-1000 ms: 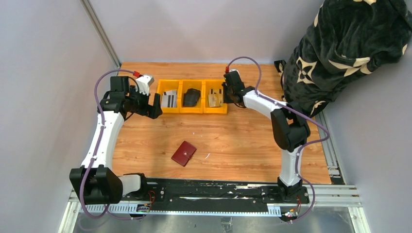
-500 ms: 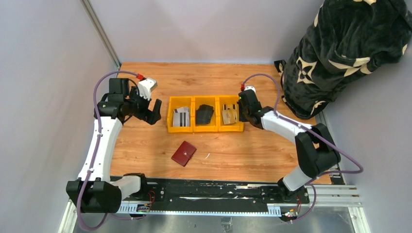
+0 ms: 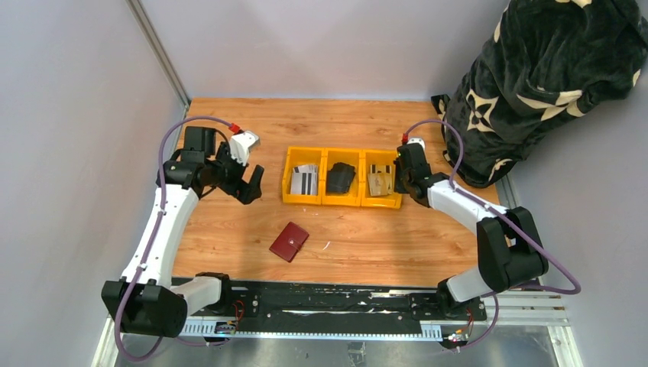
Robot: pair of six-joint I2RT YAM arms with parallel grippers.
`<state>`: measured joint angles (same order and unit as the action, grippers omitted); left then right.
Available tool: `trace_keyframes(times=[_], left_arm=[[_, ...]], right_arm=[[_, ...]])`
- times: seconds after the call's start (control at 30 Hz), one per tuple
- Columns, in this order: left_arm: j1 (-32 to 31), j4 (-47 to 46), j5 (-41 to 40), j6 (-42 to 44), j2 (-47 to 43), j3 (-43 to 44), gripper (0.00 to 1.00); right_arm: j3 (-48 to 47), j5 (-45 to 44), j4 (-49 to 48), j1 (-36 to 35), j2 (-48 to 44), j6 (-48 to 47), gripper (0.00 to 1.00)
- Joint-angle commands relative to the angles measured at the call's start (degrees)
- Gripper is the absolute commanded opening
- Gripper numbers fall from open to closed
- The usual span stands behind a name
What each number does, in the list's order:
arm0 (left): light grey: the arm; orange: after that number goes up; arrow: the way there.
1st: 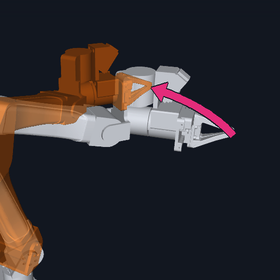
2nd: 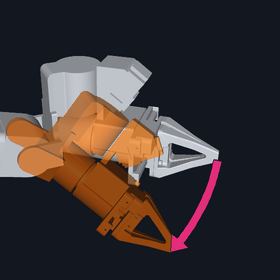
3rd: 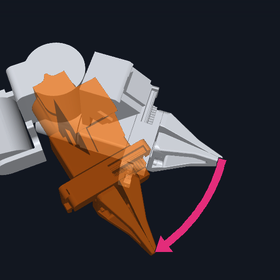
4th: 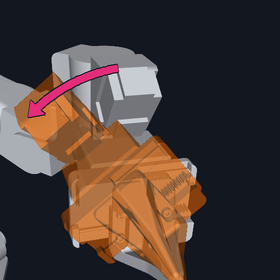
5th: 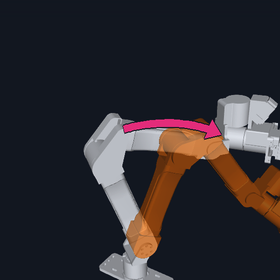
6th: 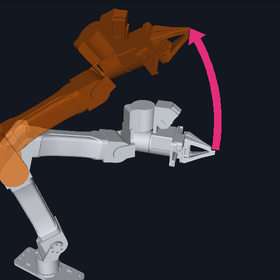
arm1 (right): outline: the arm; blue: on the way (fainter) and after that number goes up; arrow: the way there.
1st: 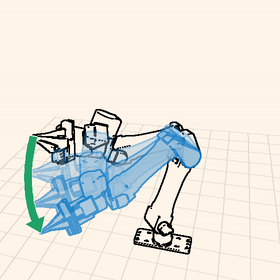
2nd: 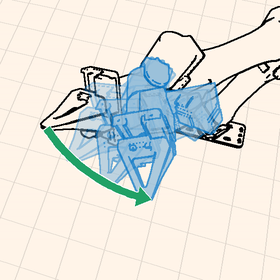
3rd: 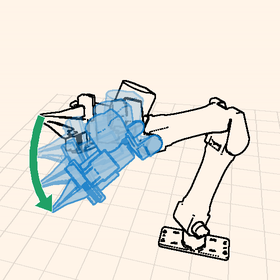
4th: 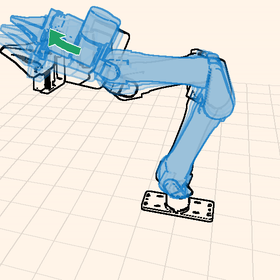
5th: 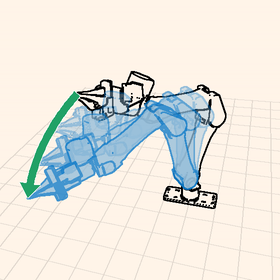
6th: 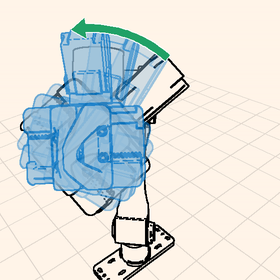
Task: Take the credit cards out of the card holder
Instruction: Move the storage box to the center of the board, then pick up the card holder from the center of the board.
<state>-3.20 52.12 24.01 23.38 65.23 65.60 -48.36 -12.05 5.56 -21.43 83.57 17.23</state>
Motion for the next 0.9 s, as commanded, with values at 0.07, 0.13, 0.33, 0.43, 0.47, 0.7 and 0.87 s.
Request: trace_keyframes(times=[0.07, 0.13, 0.33, 0.43, 0.47, 0.7, 0.87], left_arm=[[-3.0, 0.7, 0.2, 0.1, -1.2, -1.6, 1.0], [-3.2, 0.7, 0.4, 0.2, -1.9, -2.1, 1.0], [-3.2, 0.7, -0.4, -1.0, -2.3, -1.7, 1.0], [-3.1, 0.6, -0.7, -2.4, -1.4, -0.9, 1.0], [-3.1, 0.4, -1.3, -2.8, -1.2, -0.5, 1.0], [-1.1, -0.5, -4.9, -4.5, -0.5, 1.6, 1.0], [1.0, 0.0, -4.4, -4.8, -1.5, 3.4, 1.0]], right_arm=[[-2.6, -0.8, -1.0, 1.0, -0.3, -0.8, 0.37], [-3.3, 0.2, -0.3, 1.0, -1.2, -1.2, 0.53], [-2.5, -2.6, 2.7, -3.5, -11.2, 1.3, 0.83], [-1.3, -3.1, 1.5, -12.8, -15.8, 2.4, 0.84], [-1.4, -2.4, 1.3, -16.1, -16.1, 3.0, 0.84], [-7.5, -2.1, -0.4, -39.0, -3.2, 0.8, 0.85], [-16.0, 2.4, -0.9, -46.0, 9.9, -1.5, 0.88]])
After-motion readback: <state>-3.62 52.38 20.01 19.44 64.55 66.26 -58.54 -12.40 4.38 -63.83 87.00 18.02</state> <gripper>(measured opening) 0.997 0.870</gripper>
